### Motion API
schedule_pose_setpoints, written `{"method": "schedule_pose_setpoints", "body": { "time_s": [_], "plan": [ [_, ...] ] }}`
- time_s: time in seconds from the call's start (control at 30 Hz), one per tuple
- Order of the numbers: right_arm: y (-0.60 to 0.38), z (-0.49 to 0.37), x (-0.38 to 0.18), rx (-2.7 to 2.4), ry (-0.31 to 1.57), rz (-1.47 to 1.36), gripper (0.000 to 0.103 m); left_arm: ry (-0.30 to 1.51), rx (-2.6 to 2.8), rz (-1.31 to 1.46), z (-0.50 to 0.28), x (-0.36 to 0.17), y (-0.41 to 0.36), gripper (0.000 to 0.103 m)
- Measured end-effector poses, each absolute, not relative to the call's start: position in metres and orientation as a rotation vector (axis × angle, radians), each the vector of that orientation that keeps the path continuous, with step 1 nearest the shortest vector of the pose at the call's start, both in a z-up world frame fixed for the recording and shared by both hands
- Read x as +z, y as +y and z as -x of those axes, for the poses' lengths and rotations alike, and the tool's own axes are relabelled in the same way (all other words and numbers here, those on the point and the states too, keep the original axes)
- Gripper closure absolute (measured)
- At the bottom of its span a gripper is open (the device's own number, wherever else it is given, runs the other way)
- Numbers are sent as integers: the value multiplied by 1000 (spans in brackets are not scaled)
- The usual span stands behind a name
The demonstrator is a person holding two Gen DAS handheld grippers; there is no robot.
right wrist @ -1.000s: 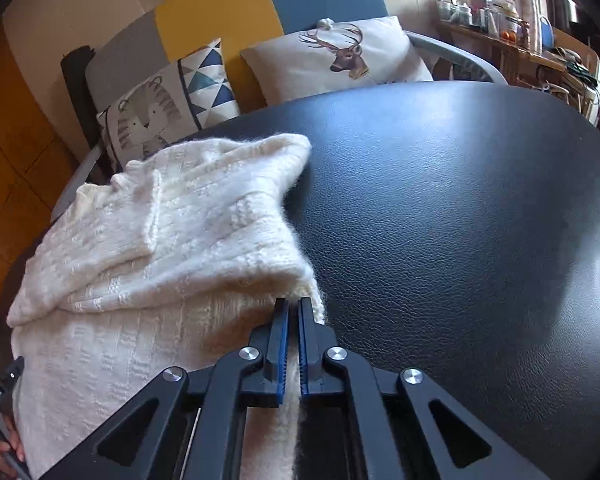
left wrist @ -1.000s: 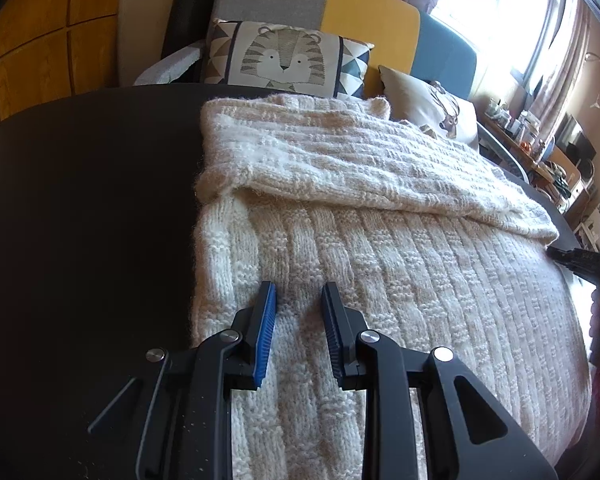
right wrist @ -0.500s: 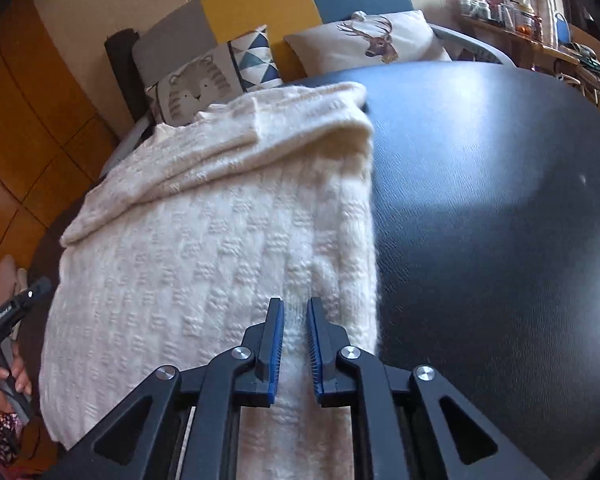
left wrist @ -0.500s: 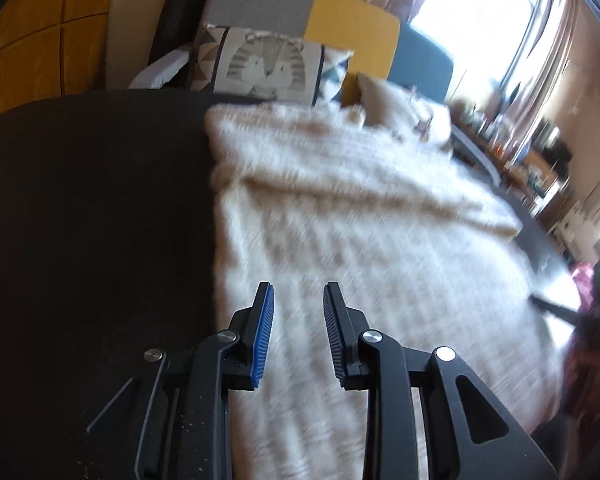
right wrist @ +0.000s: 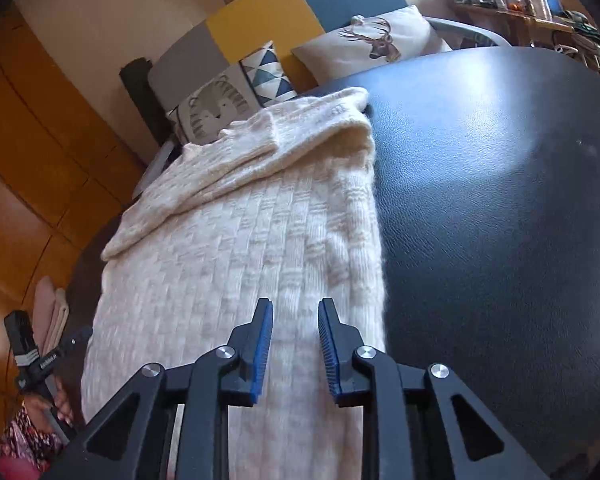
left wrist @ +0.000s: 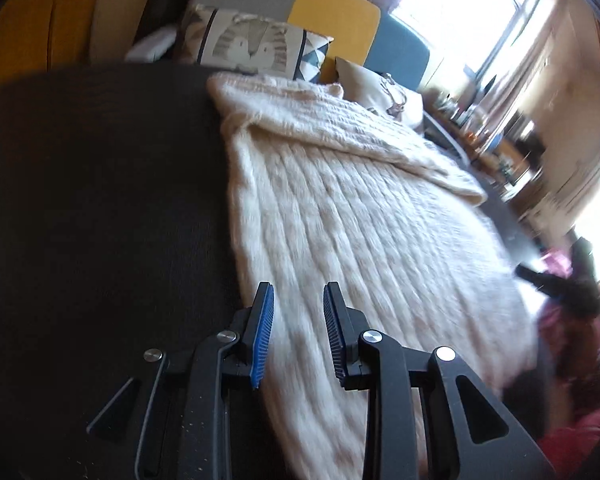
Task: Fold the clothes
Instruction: 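Move both open tools to the sweater hem, then grasp the sweater hem with both tools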
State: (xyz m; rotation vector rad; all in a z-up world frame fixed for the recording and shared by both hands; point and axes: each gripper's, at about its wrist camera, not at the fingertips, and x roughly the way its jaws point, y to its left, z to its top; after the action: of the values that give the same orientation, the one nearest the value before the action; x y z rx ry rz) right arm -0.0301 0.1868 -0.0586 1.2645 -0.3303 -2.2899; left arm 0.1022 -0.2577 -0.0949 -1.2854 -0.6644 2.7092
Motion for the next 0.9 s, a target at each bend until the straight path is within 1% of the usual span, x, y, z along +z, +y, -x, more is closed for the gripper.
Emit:
{"method": "schedule_pose_setpoints", "body": {
  "time_s": [0.1,0.23,0.3,0.4,0.5,0.67,0.73,0.77,0.9],
  "plan": [
    [204,15,-59,-2258,-305,-1312,78,-716,2632,1337,-119,-98,-263,75],
    [233,-5,-66,-2177,-374,-1387,78,-733,2563,1372,-150,-98,-267,74],
    [247,-16,-69,-2144,-395,-1420,77,-779,2517,1398,-159,-103,-271,74],
    [261,-30,-76,-2121,-378,-1477,77,-882,2450,1391,-168,-109,-276,74],
    [269,-39,-83,-2054,-433,-1489,77,-972,2352,1389,-170,-115,-272,74],
    [261,-43,-104,-1906,-464,-1544,76,-986,2238,1400,-163,-124,-256,74],
    [257,-43,-106,-1890,-473,-1541,73,-1042,2215,1394,-161,-127,-258,74],
    [257,-43,-106,-1885,-481,-1536,70,-1066,2202,1393,-160,-129,-259,74],
    [258,-43,-106,-1837,-513,-1530,69,-1049,2151,1433,-159,-131,-255,74]
  ]
}}
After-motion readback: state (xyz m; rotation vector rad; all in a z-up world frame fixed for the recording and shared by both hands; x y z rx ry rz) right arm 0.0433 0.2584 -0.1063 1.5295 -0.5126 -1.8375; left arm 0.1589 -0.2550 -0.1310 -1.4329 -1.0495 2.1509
